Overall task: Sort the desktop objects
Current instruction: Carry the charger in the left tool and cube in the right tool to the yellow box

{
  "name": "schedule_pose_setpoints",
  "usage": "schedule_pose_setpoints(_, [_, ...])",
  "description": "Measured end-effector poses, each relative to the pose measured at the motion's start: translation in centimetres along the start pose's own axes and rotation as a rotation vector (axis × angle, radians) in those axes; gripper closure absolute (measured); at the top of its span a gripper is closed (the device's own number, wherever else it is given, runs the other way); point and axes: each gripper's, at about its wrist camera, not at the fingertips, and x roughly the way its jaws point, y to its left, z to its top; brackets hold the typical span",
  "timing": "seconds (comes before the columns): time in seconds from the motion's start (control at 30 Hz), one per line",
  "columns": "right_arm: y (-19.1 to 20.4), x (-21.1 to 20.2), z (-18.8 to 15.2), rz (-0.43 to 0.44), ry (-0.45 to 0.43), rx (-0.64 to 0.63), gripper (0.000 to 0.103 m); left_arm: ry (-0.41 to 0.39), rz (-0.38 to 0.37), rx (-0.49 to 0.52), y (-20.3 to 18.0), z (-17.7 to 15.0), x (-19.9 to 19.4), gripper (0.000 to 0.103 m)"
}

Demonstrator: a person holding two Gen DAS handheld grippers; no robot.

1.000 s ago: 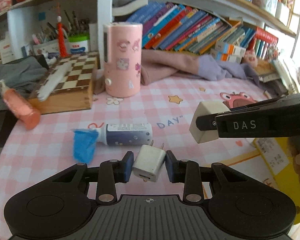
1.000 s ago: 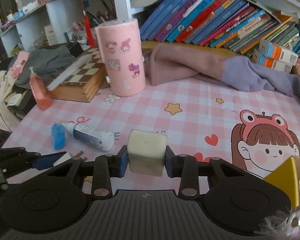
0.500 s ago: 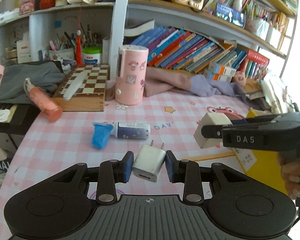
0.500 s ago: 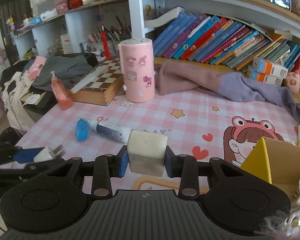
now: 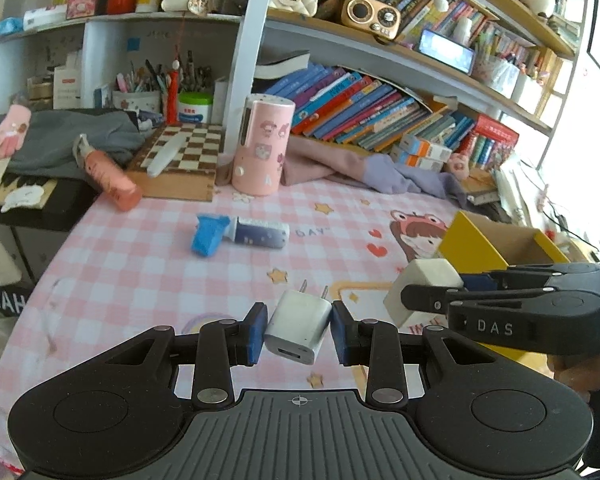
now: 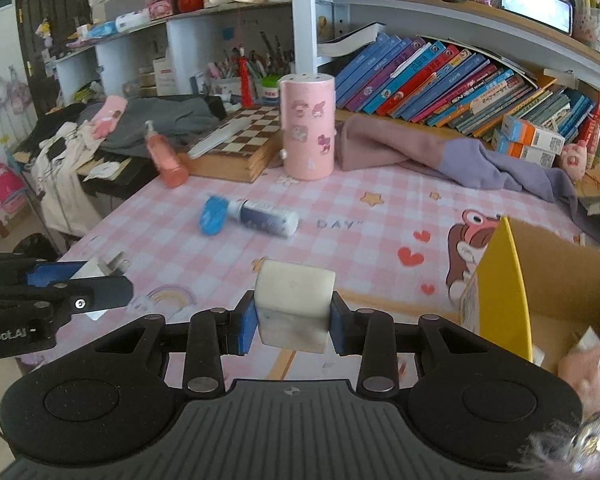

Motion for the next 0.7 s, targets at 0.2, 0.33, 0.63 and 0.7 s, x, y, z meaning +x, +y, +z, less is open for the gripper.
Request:
schedule_pose_setpoints(0.2, [1.6, -2.3, -2.7, 0.012, 0.027, 0.023, 0.07, -0.01, -0.014, 0.002, -0.5, -1.8, -2.6, 0.07])
schedule_pose_setpoints(0.33, [2.8, -3.9, -4.2, 0.018, 0.036, 0.022, 0.07, -0.014, -0.009, -0.003, -0.6, -3.2, -4.9, 0.07])
schedule_pose_setpoints(0.63, [5.6, -7.5, -7.7, 0.035, 0.029, 0.03, 0.07, -0.006, -0.01, 0.014, -0.9, -6.3, -9.0, 0.07])
schedule_pose_setpoints(0.7, [6.2, -8.2, -8.4, 0.033, 0.029, 0.032, 0.07, -0.006, -0.017, 0.026, -1.1, -7.0, -9.7, 0.07])
